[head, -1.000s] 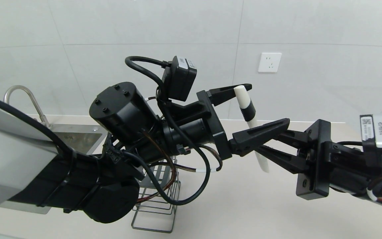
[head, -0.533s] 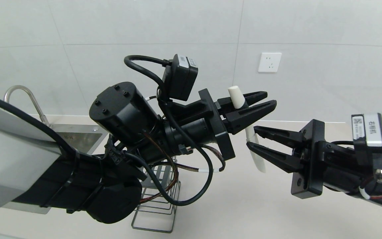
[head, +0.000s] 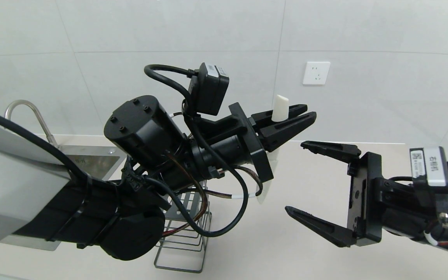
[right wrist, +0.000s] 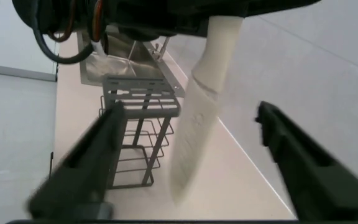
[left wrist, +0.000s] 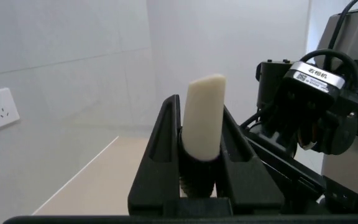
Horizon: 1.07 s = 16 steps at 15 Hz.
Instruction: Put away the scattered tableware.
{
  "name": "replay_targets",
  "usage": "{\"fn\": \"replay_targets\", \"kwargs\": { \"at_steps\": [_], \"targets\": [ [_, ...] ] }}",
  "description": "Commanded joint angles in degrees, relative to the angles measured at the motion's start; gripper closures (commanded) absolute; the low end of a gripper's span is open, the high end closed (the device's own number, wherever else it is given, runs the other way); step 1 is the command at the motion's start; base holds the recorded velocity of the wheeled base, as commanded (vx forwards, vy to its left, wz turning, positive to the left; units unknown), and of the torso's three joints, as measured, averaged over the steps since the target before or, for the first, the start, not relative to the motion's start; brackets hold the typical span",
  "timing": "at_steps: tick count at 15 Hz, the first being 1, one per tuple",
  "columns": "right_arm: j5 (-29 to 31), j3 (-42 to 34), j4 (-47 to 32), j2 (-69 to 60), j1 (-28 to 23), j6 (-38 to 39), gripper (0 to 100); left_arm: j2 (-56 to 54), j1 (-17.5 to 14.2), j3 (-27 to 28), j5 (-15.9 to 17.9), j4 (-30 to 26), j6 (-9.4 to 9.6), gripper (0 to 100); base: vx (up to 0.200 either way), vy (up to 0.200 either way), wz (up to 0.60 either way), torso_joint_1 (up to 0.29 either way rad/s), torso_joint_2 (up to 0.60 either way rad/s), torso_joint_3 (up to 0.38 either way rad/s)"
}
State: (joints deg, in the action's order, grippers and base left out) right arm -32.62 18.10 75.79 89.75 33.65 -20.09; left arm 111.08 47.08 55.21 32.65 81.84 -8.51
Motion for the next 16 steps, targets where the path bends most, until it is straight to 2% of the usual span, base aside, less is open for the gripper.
{"fn": "replay_targets", "kwargs": {
  "at_steps": [1,3,7,10,11,14,16],
  "targets": [
    [0.01,-1.84,0.06,-1.94,-0.69,-0.04,0,-0.07,-0.15,-0.02,-0.04,-0.1,-0.02,100,0.0,0.0,0.0,0.0,0.0,0.0],
    [-0.07,-2.99,0.15,-2.91,-1.3,-0.12,0,-0.07,-0.32,-0.1,-0.48,-0.19,-0.02,100,0.0,0.0,0.0,0.0,0.0,0.0],
    [-0.07,-11.07,0.06,-11.0,-5.17,-0.3,0,0.01,-1.55,-1.42,-2.59,-1.06,0.07,100,0.0,0.0,0.0,0.0,0.0,0.0],
    [-0.07,-16.35,-0.38,-20.49,-10.36,-0.48,0,-0.51,-3.66,-1.25,-3.55,-2.03,0.51,100,0.0,0.0,0.0,0.0,0.0,0.0],
    [-0.07,-17.93,-0.47,-22.86,-11.94,-0.56,100,-0.51,-4.37,-1.25,-4.08,-1.94,0.69,100,0.0,0.0,0.0,0.0,0.0,0.0],
    [0.1,-18.1,-2.58,-32.79,-19.32,-0.39,100,-1.13,-5.16,-1.51,-6.02,-1.68,0.86,100,0.0,0.0,0.0,0.0,0.0,0.0],
    [0.19,-18.1,-5.48,-39.91,-23.8,-0.3,100,-1.31,-5.07,-1.51,-6.1,-1.59,2.71,100,0.0,0.0,0.0,0.0,0.0,0.0]
  ]
}}
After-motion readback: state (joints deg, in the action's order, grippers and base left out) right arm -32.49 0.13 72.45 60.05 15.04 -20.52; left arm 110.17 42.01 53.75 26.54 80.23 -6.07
